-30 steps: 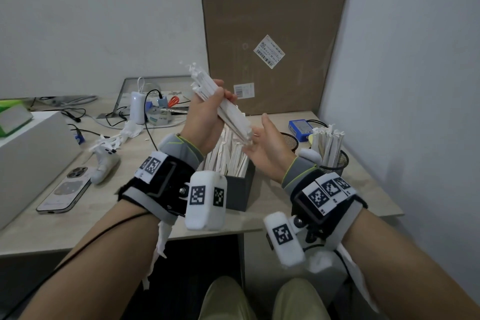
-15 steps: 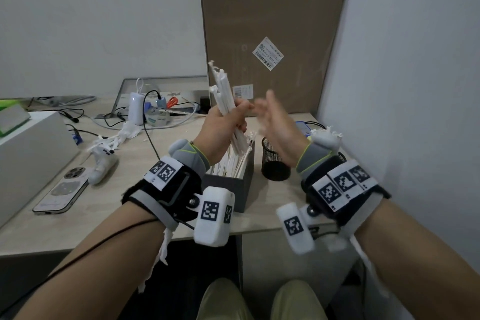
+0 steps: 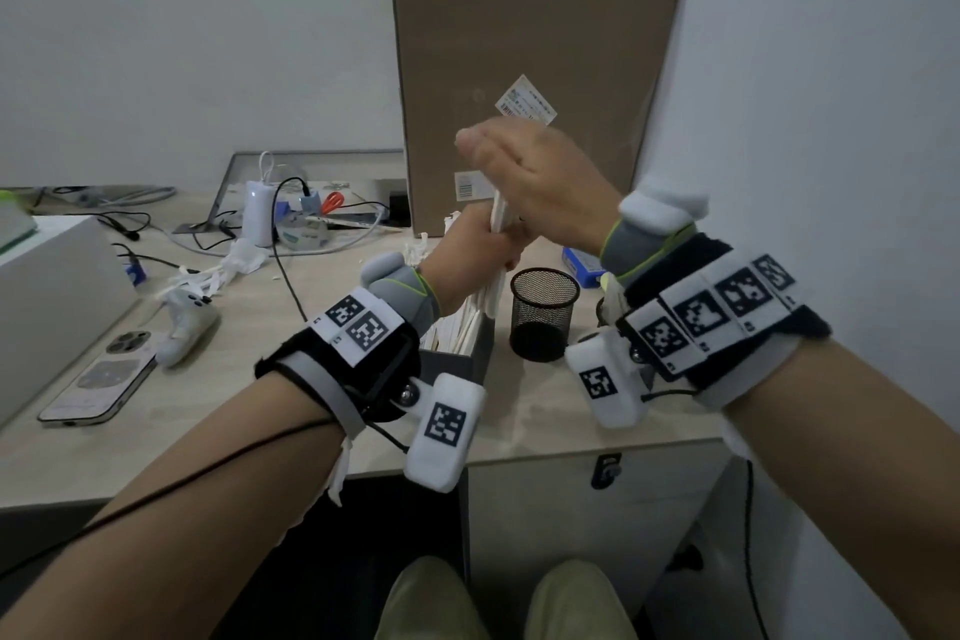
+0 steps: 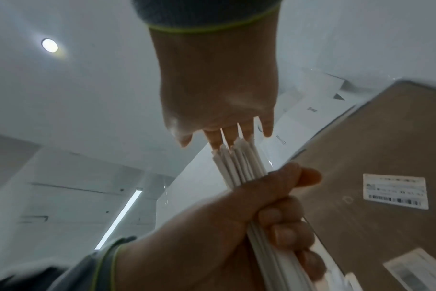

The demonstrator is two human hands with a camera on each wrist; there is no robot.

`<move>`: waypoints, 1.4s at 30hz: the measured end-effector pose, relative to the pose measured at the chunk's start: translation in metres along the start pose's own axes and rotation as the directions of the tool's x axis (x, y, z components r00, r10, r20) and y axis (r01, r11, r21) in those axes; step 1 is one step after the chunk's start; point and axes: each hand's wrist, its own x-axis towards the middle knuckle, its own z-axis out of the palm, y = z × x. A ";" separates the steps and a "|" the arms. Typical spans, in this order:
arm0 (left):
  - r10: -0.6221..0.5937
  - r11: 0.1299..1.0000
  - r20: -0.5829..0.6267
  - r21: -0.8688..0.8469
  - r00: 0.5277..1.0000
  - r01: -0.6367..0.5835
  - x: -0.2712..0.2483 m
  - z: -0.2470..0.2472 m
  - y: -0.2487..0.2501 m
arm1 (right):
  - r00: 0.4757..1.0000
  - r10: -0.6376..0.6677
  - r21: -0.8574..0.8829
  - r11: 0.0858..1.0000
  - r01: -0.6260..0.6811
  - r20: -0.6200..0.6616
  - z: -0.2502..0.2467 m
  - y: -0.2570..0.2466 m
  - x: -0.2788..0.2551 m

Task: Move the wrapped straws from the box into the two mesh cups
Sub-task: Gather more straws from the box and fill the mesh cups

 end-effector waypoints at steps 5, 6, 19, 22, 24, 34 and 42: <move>0.040 0.999 0.039 0.013 0.998 -0.041 0.004 0.008 0.008 | 0.995 0.097 -0.036 0.995 -0.096 0.035 -0.014 0.014 -0.012; 0.055 0.998 0.035 0.028 0.998 -0.056 0.004 0.009 0.011 | 0.994 0.100 -0.083 0.991 -0.103 -0.042 -0.022 0.019 -0.014; 0.096 0.954 0.193 0.262 0.976 -0.146 0.016 0.069 0.043 | 0.941 0.212 -0.079 0.968 -0.240 -0.264 -0.034 0.075 -0.051; 0.036 0.995 0.259 0.076 0.965 -0.057 0.015 0.080 0.033 | 0.911 0.313 -0.112 0.929 -0.352 -0.268 -0.045 0.097 -0.060; -0.024 0.998 0.285 0.059 0.958 0.007 0.017 0.081 0.027 | 0.873 0.393 -0.155 0.880 -0.448 -0.290 -0.059 0.117 -0.066; -0.271 0.961 0.301 0.134 0.914 0.241 0.019 0.090 -0.012 | 0.779 0.585 -0.330 0.707 -0.626 -0.226 -0.051 0.163 -0.085; -0.304 0.943 0.338 0.242 0.891 0.230 0.019 0.112 -0.032 | 0.756 0.651 -0.446 0.698 -0.561 0.068 -0.007 0.151 -0.103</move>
